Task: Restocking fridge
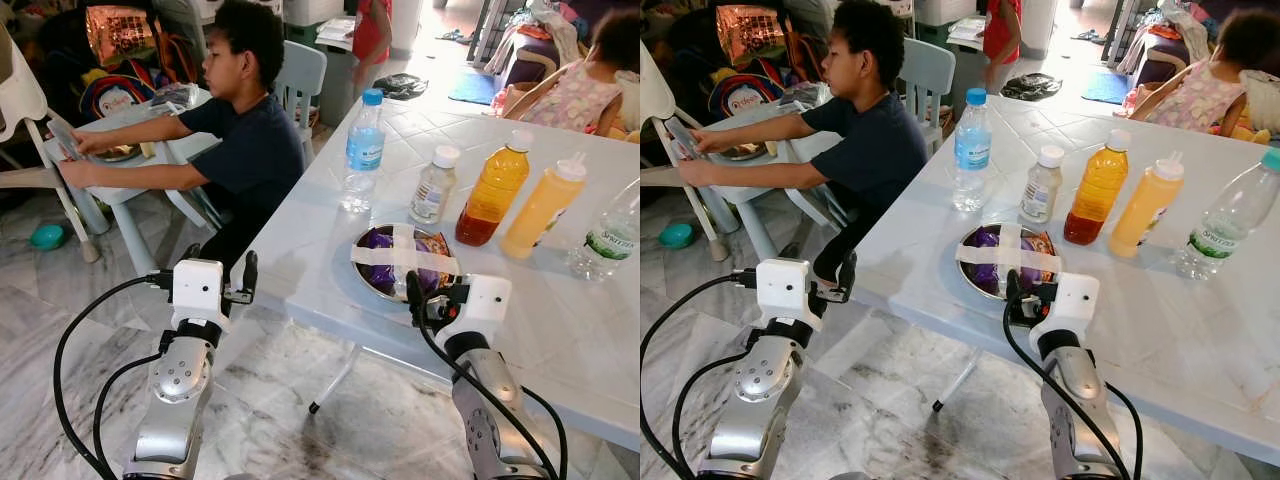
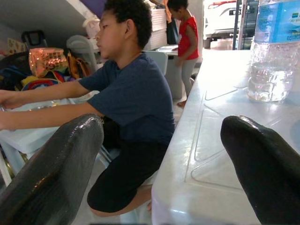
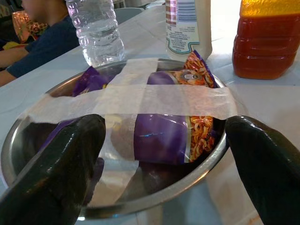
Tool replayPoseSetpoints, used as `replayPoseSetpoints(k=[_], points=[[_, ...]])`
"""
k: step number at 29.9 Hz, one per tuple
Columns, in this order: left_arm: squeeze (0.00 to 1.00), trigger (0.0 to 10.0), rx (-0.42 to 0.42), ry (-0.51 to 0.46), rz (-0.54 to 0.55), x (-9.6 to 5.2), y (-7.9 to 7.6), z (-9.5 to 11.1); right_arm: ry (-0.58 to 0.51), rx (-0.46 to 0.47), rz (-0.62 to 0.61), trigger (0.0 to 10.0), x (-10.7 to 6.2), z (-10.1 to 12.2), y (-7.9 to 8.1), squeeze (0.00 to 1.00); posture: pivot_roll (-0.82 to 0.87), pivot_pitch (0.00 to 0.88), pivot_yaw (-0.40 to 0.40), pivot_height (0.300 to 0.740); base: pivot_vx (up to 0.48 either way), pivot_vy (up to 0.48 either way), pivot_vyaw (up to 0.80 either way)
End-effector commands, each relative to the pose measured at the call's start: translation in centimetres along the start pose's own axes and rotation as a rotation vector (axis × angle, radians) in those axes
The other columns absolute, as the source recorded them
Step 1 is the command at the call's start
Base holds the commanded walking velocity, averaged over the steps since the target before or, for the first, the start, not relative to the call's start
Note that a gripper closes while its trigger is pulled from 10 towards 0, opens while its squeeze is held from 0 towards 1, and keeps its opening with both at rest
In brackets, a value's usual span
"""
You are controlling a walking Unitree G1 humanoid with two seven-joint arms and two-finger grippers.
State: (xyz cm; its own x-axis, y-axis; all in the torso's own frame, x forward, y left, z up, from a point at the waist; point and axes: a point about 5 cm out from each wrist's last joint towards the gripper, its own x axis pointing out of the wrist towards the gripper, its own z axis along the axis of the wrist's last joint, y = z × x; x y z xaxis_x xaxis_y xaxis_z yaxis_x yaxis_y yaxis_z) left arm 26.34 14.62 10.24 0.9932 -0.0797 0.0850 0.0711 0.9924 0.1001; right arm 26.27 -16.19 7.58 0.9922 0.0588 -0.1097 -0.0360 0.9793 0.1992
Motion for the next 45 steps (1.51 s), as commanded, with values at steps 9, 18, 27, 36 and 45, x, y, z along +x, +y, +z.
replayPoseSetpoints(k=[9,18,27,36,45], points=[[0.00,10.0,0.000,0.002,-0.010,-0.2,0.2,0.1,0.131,0.133,0.032,10.0,0.2,-1.2,0.3,0.00,0.02,0.000,-0.009,0.740,0.000,0.000,0.00],[0.00,10.0,-0.005,-0.005,-0.017,0.0,-0.2,0.3,0.027,0.029,-0.014,10.0,0.9,0.9,-0.4,0.00,0.02,0.000,-0.006,0.740,0.000,0.000,0.00],[0.00,10.0,-0.006,-0.005,-0.019,0.1,-0.1,0.3,0.037,-0.016,-0.126,10.0,1.0,1.2,-2.3,0.00,0.02,0.000,-0.006,0.740,0.000,0.000,0.00],[0.00,10.0,-0.010,-0.003,-0.021,0.0,-0.3,0.2,0.004,0.030,-0.070,10.0,0.0,2.2,-0.8,0.00,0.01,0.000,-0.009,0.740,0.000,0.000,0.00],[0.00,10.0,-0.018,-0.008,-0.029,0.4,-0.6,0.2,0.139,0.072,0.068,10.0,-0.9,0.9,-0.1,0.00,0.00,0.000,-0.014,0.740,0.000,0.000,0.00]])
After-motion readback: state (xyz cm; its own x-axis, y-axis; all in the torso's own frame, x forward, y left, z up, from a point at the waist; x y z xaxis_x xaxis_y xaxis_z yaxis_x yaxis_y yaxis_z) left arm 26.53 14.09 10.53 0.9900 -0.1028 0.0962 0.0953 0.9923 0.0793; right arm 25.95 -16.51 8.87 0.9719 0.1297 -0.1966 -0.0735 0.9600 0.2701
